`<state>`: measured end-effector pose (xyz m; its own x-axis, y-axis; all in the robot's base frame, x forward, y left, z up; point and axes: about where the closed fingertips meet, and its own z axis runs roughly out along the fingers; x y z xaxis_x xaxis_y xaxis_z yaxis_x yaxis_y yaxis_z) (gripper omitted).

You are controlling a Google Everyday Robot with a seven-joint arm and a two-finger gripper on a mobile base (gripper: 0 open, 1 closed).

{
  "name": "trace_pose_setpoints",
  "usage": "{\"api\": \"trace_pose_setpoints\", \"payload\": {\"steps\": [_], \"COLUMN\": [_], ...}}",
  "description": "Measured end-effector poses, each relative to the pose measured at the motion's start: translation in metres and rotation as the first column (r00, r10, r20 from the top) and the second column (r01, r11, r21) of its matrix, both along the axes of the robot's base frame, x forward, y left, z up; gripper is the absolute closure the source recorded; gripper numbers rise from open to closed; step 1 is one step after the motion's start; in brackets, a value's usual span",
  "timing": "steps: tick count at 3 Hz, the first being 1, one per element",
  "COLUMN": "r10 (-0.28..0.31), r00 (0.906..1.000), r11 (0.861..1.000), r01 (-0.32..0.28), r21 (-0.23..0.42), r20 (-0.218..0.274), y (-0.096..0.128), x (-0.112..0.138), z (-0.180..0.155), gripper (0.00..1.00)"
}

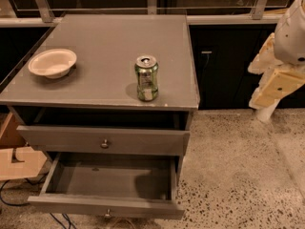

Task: Close middle drawer

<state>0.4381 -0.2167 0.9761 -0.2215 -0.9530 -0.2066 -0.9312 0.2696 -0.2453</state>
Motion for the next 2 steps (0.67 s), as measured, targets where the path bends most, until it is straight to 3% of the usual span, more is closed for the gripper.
{"api": "trace_pose_setpoints", "payload": {"steps": [2], "r10": [0.000], "r00": [1.0000], "r11": [1.000], "r01": [0.000], "r21": [0.000], "r20": [0.000], "y": [0.0000], "x": [0.0000], "z": [0.0000], "gripper": [0.89]}}
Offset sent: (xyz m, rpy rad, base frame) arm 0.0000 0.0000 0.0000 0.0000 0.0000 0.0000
